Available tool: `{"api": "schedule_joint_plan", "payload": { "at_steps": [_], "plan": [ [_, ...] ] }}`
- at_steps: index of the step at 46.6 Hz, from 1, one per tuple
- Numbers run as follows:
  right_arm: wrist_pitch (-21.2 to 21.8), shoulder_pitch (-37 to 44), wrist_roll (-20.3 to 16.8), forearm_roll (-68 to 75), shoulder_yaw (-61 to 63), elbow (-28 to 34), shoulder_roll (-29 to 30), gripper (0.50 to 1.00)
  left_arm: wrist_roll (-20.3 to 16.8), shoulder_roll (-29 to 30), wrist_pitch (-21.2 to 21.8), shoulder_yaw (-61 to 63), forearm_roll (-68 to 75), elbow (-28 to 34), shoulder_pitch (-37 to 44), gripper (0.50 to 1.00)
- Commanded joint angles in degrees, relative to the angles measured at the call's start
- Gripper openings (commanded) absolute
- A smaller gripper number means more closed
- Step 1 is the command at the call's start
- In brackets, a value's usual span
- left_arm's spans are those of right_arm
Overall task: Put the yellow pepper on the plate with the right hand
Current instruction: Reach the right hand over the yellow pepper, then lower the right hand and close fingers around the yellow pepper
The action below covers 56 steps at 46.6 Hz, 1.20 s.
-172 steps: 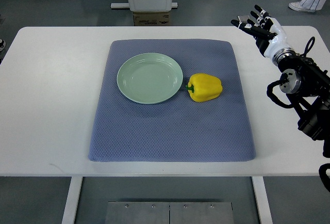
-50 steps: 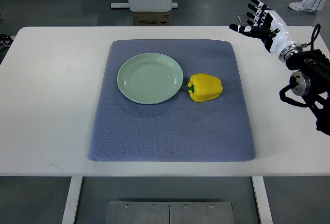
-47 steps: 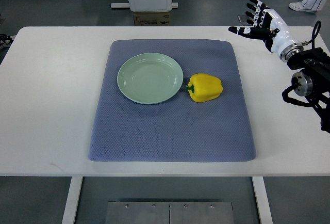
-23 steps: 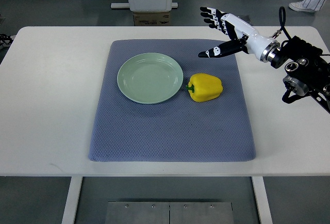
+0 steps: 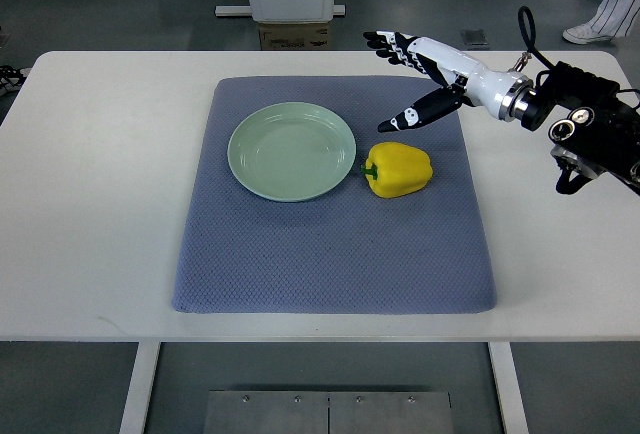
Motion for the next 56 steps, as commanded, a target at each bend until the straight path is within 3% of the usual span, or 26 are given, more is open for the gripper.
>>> {"api": "schedule_joint_plan", "payload": {
  "at_steps": [1, 20, 40, 56],
  "plan": [
    [-0.09, 0.48, 0.47, -1.83, -1.23, -0.08, 0.11, 0.995, 0.0, 0.0, -0.01, 0.0, 0.0, 0.03, 0.0, 1.0],
    [-0.35, 0.75, 2.85, -7.98, -6.77, -0.25, 0.99, 0.991, 0.0, 0.0, -0.01, 0.0, 0.0, 0.03, 0.0, 1.0],
    [-5.19, 0.31, 2.85, -9.48, -11.87, -2.18, 4.33, 0.989, 0.0, 0.0, -0.01, 0.0, 0.0, 0.03, 0.0, 1.0],
    [-5.8, -0.57, 3.63, -9.48, -12.75, -5.88, 5.48, 0.983, 0.0, 0.0, -0.01, 0.0, 0.0, 0.03, 0.0, 1.0]
  ]
}}
